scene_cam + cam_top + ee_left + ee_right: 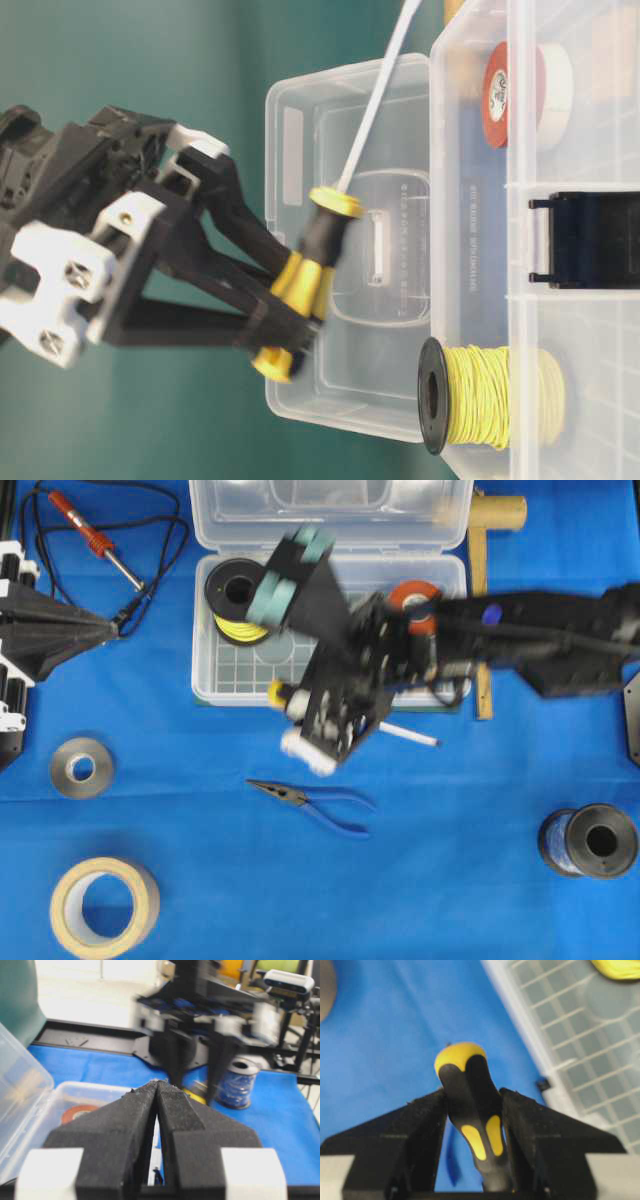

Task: Pick the screwdriver from the toolbox among several items.
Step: 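Lift the screwdriver with the right gripper and pull it out of the toolbox, then hold the screwdriver above the table beside the blue pliers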

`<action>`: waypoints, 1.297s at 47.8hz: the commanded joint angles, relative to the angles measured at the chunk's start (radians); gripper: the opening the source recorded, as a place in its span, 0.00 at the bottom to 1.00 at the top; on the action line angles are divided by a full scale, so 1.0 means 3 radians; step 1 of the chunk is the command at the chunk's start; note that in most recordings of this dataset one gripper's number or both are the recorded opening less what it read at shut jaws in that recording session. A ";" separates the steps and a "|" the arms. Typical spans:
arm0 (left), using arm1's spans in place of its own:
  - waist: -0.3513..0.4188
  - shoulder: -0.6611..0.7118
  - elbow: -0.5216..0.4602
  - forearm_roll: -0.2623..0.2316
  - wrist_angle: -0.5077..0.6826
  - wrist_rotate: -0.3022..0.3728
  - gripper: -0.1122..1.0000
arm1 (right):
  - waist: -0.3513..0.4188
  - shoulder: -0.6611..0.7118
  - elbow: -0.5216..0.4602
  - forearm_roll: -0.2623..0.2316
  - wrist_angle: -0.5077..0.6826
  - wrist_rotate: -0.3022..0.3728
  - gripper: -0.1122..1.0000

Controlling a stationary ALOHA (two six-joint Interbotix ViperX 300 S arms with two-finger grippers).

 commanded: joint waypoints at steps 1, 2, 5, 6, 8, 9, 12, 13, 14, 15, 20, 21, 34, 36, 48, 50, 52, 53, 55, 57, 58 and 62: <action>0.0031 0.0015 -0.0026 -0.0005 -0.0020 0.0000 0.10 | 0.0082 0.0087 -0.0102 -0.0072 0.0000 0.0092 0.42; 0.0036 0.0015 -0.0026 -0.0005 -0.0020 0.0000 0.10 | 0.0097 0.0128 -0.0107 -0.0082 0.0000 0.0112 0.42; 0.0041 0.0015 -0.0026 -0.0005 -0.0020 0.0000 0.10 | 0.0133 0.0240 -0.0107 -0.0092 -0.0005 0.0153 0.42; 0.0041 0.0020 -0.0020 -0.0005 -0.0020 0.0000 0.10 | 0.0138 0.0281 -0.0112 -0.0087 -0.0010 0.0169 0.42; 0.0041 0.0015 -0.0020 -0.0005 -0.0015 0.0000 0.10 | 0.0159 0.0353 -0.0112 -0.0092 -0.0020 0.0184 0.42; 0.0041 0.0015 -0.0020 -0.0005 -0.0015 0.0000 0.10 | 0.0169 0.0409 -0.0112 -0.0092 -0.0036 0.0189 0.42; 0.0041 0.0015 -0.0015 -0.0005 -0.0010 -0.0005 0.10 | 0.0199 0.0522 -0.0112 -0.0087 -0.0092 0.0194 0.42; 0.0041 0.0015 -0.0015 -0.0005 -0.0015 0.0000 0.10 | 0.0205 0.0557 -0.0112 -0.0087 -0.0112 0.0194 0.42; 0.0041 0.0015 -0.0015 -0.0005 -0.0015 -0.0005 0.10 | 0.0210 0.0593 -0.0112 -0.0082 -0.0133 0.0194 0.42; 0.0041 0.0015 -0.0010 -0.0005 -0.0010 0.0000 0.10 | 0.0220 0.0629 -0.0112 -0.0077 -0.0153 0.0194 0.42; 0.0041 0.0015 -0.0010 -0.0005 -0.0010 0.0000 0.10 | 0.0235 0.0808 -0.0112 -0.0061 -0.0245 0.0194 0.42; 0.0046 0.0015 -0.0005 -0.0005 -0.0010 0.0000 0.10 | 0.0235 0.0833 -0.0112 -0.0061 -0.0271 0.0194 0.42; 0.0046 -0.0005 0.0005 -0.0005 -0.0010 0.0000 0.10 | 0.0245 0.1120 -0.0112 -0.0061 -0.0435 0.0199 0.42; 0.0046 -0.0015 0.0015 -0.0005 -0.0010 0.0000 0.10 | 0.0245 0.1140 -0.0107 -0.0061 -0.0435 0.0199 0.42; 0.0046 -0.0051 0.0020 -0.0005 0.0036 0.0000 0.10 | 0.0240 0.1135 -0.0138 -0.0082 -0.0430 0.0210 0.43; 0.0046 -0.0061 0.0020 -0.0005 0.0046 0.0000 0.10 | 0.0240 0.1089 -0.0143 -0.0092 -0.0409 0.0215 0.53; 0.0046 -0.0072 0.0020 -0.0005 0.0056 0.0000 0.10 | 0.0245 0.1023 -0.0148 -0.0128 -0.0383 0.0210 0.64; 0.0051 -0.0077 0.0020 -0.0005 0.0056 0.0000 0.10 | 0.0240 0.0982 -0.0148 -0.0153 -0.0363 0.0210 0.69; 0.0046 -0.0082 0.0015 -0.0005 0.0072 0.0000 0.10 | 0.0240 0.0895 -0.0148 -0.0210 -0.0317 0.0215 0.79; 0.0046 -0.0092 0.0015 -0.0005 0.0087 0.0000 0.10 | 0.0251 0.0787 -0.0148 -0.0276 -0.0261 0.0215 0.84; 0.0046 -0.0102 0.0015 -0.0005 0.0087 0.0000 0.10 | 0.0251 0.0731 -0.0148 -0.0317 -0.0225 0.0215 0.83; 0.0046 -0.0118 0.0015 -0.0005 0.0112 0.0000 0.10 | 0.0291 0.0465 -0.0143 -0.0527 -0.0036 0.0225 0.79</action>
